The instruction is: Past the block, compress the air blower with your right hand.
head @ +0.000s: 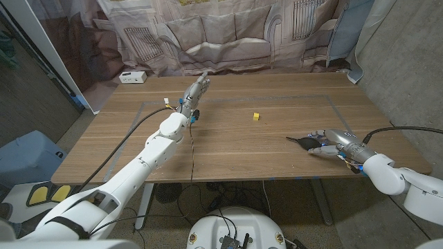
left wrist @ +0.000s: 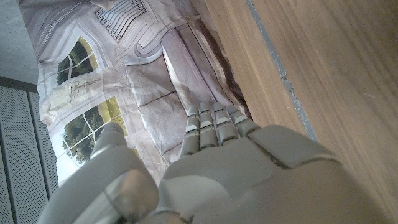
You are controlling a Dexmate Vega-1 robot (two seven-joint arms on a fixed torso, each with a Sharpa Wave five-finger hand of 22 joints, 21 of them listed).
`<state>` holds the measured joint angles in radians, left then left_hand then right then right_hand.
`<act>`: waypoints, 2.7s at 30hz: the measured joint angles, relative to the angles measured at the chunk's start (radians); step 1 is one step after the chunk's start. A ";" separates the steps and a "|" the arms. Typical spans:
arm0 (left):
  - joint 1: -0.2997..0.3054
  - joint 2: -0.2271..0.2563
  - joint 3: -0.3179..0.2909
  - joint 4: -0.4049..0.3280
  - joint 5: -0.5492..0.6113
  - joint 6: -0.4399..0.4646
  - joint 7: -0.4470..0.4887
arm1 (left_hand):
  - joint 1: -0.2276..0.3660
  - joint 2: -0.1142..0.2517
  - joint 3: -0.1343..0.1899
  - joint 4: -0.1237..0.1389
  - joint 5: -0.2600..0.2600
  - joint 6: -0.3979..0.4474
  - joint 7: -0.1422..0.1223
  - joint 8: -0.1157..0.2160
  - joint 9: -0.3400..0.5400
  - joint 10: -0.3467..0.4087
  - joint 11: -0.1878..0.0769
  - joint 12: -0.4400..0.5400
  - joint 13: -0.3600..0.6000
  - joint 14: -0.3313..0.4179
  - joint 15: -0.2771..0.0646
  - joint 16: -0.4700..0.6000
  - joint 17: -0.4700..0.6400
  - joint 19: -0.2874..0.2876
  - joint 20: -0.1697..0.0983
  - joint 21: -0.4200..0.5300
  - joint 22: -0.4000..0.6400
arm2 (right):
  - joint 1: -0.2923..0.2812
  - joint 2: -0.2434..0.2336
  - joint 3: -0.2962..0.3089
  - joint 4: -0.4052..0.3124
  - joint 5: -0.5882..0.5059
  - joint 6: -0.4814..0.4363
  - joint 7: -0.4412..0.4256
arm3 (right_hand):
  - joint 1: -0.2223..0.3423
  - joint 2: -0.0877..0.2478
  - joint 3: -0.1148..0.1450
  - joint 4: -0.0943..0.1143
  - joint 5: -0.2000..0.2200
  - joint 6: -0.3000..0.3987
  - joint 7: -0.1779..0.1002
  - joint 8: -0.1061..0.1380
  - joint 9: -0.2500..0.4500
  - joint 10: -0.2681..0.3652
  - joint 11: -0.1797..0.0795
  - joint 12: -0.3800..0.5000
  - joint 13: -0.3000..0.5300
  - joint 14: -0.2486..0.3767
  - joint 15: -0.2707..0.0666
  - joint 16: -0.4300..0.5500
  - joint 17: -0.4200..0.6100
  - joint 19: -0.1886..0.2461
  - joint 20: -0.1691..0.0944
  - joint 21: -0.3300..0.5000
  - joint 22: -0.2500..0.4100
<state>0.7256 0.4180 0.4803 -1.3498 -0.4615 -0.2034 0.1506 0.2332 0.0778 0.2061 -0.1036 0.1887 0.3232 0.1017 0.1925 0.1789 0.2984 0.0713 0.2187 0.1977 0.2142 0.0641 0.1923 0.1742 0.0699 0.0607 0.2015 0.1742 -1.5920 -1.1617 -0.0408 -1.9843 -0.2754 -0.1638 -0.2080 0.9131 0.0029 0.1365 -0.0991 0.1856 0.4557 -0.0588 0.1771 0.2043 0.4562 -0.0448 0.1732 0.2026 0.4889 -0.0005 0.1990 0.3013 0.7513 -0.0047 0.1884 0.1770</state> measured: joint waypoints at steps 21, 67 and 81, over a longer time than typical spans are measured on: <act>0.005 -0.002 0.000 0.003 -0.002 -0.001 -0.001 | 0.000 0.000 0.000 0.000 0.000 0.000 0.000 0.000 0.000 0.004 -0.004 0.000 0.000 0.000 0.000 0.000 0.000 0.000 0.000 0.000 0.000 | -0.030 0.020 0.034 -0.010 -0.007 0.004 -0.011 | -0.095 -0.013 -0.027 0.018 0.011 -0.051 -0.006 0.016 0.000 -0.058 0.020 0.009 0.000 -0.165 -0.004 -0.014 -0.021 -0.283 0.020 -0.026 -0.005; 0.037 0.010 -0.022 -0.017 -0.023 -0.040 -0.012 | 0.007 0.007 0.003 -0.003 0.000 0.002 -0.002 0.000 0.000 0.004 -0.004 0.000 0.000 0.000 0.000 -0.004 0.000 0.004 -0.004 0.000 0.000 | -0.007 0.170 0.079 -0.026 -0.009 0.066 -0.080 | -0.176 0.005 -0.046 0.036 0.026 -0.127 0.036 0.011 -0.005 -0.106 0.068 0.015 0.000 -0.243 -0.019 -0.011 -0.042 -0.365 -0.024 -0.010 -0.010; 0.026 0.008 -0.020 -0.006 -0.026 -0.046 -0.029 | 0.007 0.007 0.005 -0.005 0.000 0.002 -0.002 0.000 0.000 0.004 -0.004 0.000 0.000 0.000 0.000 -0.004 0.000 0.003 -0.003 0.000 0.000 | 0.054 0.226 0.049 0.009 0.018 0.119 -0.123 | -0.207 0.015 -0.045 0.051 0.026 -0.131 0.072 0.011 -0.005 -0.103 0.098 0.019 -0.001 -0.243 -0.019 -0.002 -0.046 -0.357 -0.024 0.001 -0.010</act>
<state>0.7520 0.4260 0.4599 -1.3559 -0.4879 -0.2491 0.1212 0.2398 0.0844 0.2115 -0.1089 0.1887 0.3250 0.0999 0.1925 0.1790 0.3020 0.0677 0.2187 0.1977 0.2142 0.0641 0.1885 0.1742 0.0734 0.0572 0.2015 0.1742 -1.5385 -0.9356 0.0079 -1.9757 -0.2572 -0.0450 -0.3315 0.7064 0.0176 0.0910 -0.0477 0.2119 0.3249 0.0128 0.1882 0.1997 0.3533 0.0533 0.1925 0.2021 0.2461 -0.0198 0.1973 0.2553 0.3943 -0.0291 0.1895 0.1675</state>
